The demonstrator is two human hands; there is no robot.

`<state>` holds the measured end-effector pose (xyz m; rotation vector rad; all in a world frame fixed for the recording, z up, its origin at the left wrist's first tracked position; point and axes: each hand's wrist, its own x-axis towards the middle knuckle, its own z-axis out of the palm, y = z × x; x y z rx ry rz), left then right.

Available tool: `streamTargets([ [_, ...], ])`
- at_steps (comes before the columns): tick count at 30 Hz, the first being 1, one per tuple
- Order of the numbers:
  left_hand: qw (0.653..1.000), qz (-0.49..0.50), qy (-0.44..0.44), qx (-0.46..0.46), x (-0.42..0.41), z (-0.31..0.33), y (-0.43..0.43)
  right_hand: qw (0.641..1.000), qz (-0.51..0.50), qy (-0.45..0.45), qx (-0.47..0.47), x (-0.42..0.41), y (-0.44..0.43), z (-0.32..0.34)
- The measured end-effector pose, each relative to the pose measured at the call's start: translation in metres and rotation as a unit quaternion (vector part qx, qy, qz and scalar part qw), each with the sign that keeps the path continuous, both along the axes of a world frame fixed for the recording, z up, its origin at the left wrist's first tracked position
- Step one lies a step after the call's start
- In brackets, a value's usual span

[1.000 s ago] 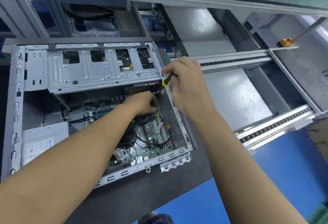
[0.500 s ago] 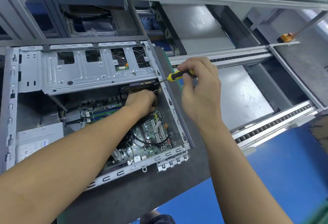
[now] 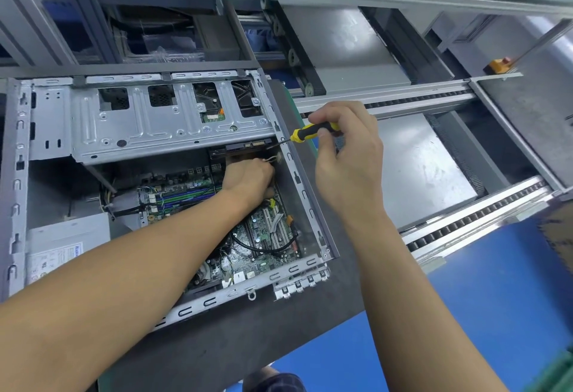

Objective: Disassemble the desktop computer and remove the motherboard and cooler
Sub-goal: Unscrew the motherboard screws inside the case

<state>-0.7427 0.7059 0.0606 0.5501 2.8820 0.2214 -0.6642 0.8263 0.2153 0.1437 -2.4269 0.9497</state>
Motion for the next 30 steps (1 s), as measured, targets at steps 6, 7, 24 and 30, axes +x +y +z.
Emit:
streamTargets([
  [6,0.999,0.013,-0.035,0.024,-0.002,0.003,-0.003,1.000,-0.006,-0.023,0.013,-0.002,-0.003,0.004],
  [7,0.996,0.017,-0.069,0.051,-0.005,0.004,-0.006,0.999,-0.001,-0.035,0.027,-0.002,-0.003,0.006],
  [24,0.964,-0.031,-0.212,0.160,-0.024,0.000,-0.031,0.930,0.088,-0.240,0.262,-0.027,-0.026,-0.027],
  [30,0.960,0.006,-0.220,0.171,-0.023,-0.003,-0.027,0.933,0.073,-0.268,0.230,-0.028,-0.026,-0.024],
])
